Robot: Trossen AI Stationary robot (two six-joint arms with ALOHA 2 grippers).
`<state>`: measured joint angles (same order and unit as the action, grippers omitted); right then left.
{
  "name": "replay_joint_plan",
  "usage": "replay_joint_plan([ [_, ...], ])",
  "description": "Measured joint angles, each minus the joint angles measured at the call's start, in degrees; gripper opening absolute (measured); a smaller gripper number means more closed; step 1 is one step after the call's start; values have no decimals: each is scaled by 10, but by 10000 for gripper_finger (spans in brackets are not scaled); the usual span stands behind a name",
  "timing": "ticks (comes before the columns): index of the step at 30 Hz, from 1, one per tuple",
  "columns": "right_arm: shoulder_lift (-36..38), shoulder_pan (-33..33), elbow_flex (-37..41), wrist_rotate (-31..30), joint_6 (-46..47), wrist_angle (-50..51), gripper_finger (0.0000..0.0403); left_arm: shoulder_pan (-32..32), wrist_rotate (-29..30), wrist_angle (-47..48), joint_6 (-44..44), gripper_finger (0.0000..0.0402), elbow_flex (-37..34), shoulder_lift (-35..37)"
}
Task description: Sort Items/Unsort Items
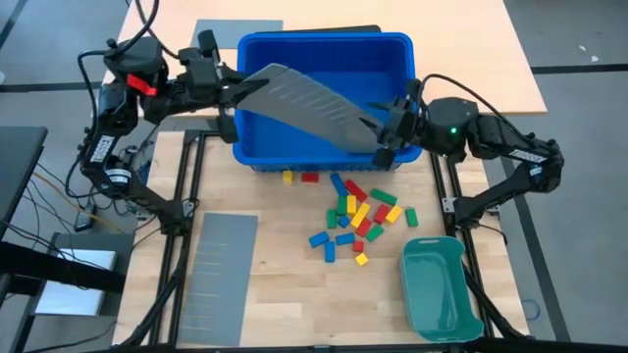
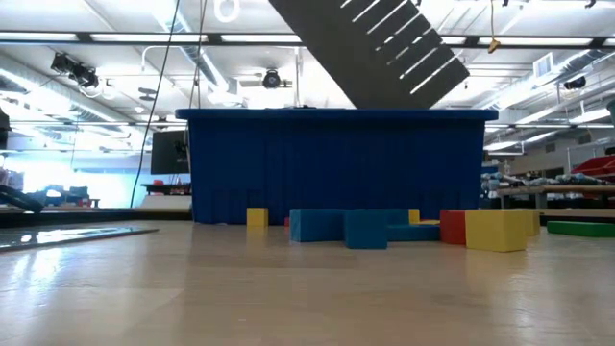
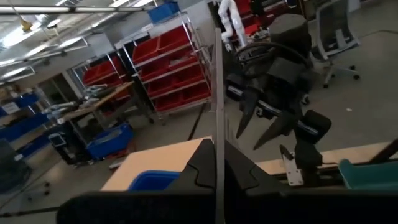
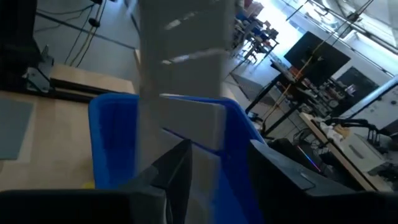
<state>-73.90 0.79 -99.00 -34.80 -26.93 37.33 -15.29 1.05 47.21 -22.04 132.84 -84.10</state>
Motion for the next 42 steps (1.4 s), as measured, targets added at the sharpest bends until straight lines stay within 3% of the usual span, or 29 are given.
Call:
replay_joint_plan([
  [5,0,43,0,69,0,2,156,-27,-36,-24,-4,3,0,-16],
  [14,6,123,0,89,-38,-21,156,-73,-93,-27,-5,3,0,-30],
  [19,-2,177,0,197,-38,-8,156,-90,-128,-30,-5,3,0,-31],
  [28,-33,235,0,316,-38,34,141,-104,-137,-36,-18,3,0,-34],
  [31,-51,237,0,309,-50,38,104,-110,-134,-31,-20,3,0,-35],
  [35,-76,242,0,298,-89,30,20,-116,-131,-25,-22,3,-1,-36],
  [42,-104,246,0,268,-150,4,5,-133,-131,16,-36,7,0,-35],
])
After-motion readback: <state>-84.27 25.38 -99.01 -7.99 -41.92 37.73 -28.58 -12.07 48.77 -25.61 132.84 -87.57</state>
